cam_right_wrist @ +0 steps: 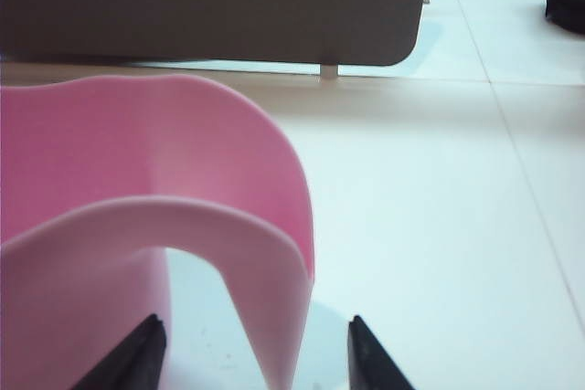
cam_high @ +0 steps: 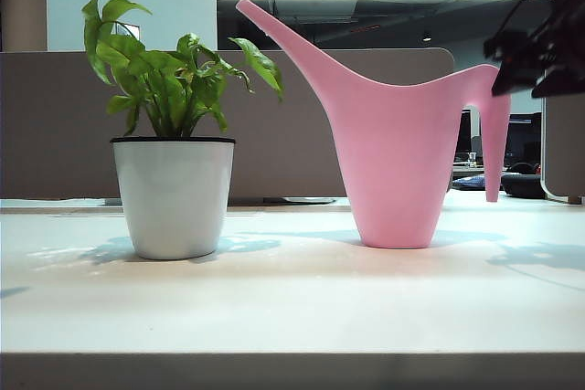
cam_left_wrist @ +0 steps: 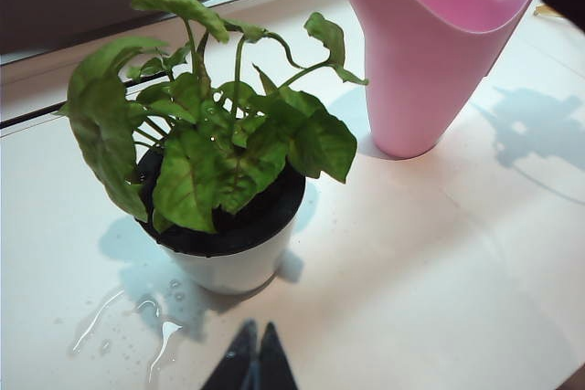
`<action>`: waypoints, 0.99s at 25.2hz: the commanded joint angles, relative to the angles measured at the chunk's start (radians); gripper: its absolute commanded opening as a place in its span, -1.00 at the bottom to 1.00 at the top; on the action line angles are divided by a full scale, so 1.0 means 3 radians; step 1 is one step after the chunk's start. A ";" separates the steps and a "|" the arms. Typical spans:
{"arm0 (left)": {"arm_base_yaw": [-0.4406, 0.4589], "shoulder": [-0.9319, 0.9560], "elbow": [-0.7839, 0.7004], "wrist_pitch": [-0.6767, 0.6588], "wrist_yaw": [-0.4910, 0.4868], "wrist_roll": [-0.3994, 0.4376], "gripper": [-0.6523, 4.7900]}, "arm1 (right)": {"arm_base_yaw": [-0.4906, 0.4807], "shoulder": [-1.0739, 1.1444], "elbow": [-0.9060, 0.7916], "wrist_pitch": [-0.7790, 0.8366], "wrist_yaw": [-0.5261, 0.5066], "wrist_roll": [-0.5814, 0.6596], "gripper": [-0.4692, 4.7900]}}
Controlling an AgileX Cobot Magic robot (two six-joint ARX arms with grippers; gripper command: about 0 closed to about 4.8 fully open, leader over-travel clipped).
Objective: Pick up the watering can from the table, water the potted plant, and put the can back.
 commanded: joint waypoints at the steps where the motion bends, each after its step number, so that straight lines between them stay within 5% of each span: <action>1: 0.0001 -0.0008 0.0018 0.0085 -0.0008 0.0011 -0.78 | 0.0001 -0.0609 0.0009 -0.0552 -0.0015 0.0003 0.15; 5: 0.0001 -0.0006 0.0017 0.0282 -0.0065 0.0008 -0.78 | 0.0036 -0.1146 0.0009 -0.0838 -0.0108 0.0083 -0.61; 9: 0.0001 -0.0006 -0.0103 0.0589 -0.0338 -0.0132 -0.78 | 0.0066 -0.1658 0.0008 -0.1226 -0.0458 0.0228 -0.72; 17: 0.0001 -0.0314 -0.0964 0.1322 -0.0370 -0.0477 -0.78 | 0.0064 -0.2673 -0.0006 -0.1888 -0.0300 0.0211 -0.83; 22: 0.0001 -0.0754 -0.1260 0.1765 -0.0371 -0.0534 -0.78 | 0.0060 -0.2983 -0.0287 -0.1770 -0.0289 0.0039 -0.83; 25: 0.0004 -0.0884 -0.1314 0.1652 -0.0610 -0.0526 -0.77 | 0.0061 -0.3112 -0.0535 -0.1741 -0.0294 0.0056 -0.82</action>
